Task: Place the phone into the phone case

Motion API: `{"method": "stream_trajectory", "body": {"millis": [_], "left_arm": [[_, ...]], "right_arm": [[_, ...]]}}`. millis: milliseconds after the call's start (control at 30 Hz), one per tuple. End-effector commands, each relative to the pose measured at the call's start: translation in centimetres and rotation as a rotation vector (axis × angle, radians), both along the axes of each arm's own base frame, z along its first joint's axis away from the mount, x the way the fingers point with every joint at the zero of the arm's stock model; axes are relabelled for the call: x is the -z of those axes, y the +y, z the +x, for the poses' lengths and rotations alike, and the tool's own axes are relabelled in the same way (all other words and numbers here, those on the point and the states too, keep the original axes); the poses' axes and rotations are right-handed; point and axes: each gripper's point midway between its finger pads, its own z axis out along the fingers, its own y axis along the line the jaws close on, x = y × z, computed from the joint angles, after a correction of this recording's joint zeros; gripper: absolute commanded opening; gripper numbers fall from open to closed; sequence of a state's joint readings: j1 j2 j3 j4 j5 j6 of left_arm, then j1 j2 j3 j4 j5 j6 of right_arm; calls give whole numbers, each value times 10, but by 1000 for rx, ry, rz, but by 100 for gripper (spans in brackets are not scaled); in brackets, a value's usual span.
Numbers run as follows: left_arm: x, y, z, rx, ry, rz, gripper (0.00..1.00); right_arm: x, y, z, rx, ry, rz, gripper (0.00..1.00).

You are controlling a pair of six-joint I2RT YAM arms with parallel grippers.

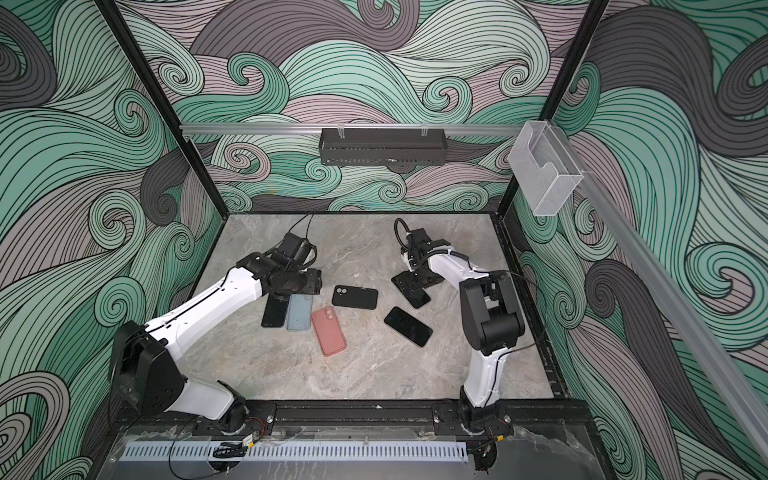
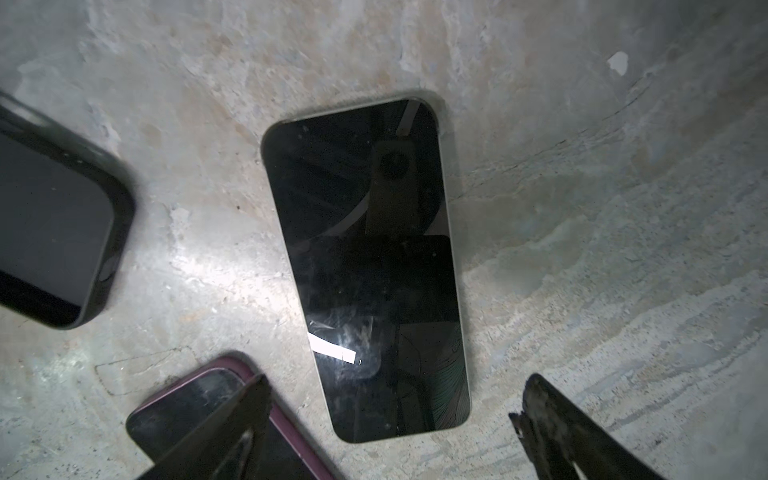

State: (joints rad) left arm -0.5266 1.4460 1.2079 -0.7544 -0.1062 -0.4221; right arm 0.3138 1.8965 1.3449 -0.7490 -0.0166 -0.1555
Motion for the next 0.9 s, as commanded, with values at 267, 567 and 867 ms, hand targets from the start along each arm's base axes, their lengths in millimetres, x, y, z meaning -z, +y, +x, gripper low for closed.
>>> {"method": "stream_trajectory", "body": {"millis": [267, 567, 867], "left_arm": [[-20, 6, -5, 16, -102, -37, 68], [-17, 1, -6, 29, -98, -59, 68], [-10, -11, -6, 62, -78, -109, 67]], "right_arm": [[25, 0, 1, -16, 81, -22, 90], [39, 0, -4, 7, 120, -25, 85], [41, -1, -13, 42, 139, -29, 70]]}}
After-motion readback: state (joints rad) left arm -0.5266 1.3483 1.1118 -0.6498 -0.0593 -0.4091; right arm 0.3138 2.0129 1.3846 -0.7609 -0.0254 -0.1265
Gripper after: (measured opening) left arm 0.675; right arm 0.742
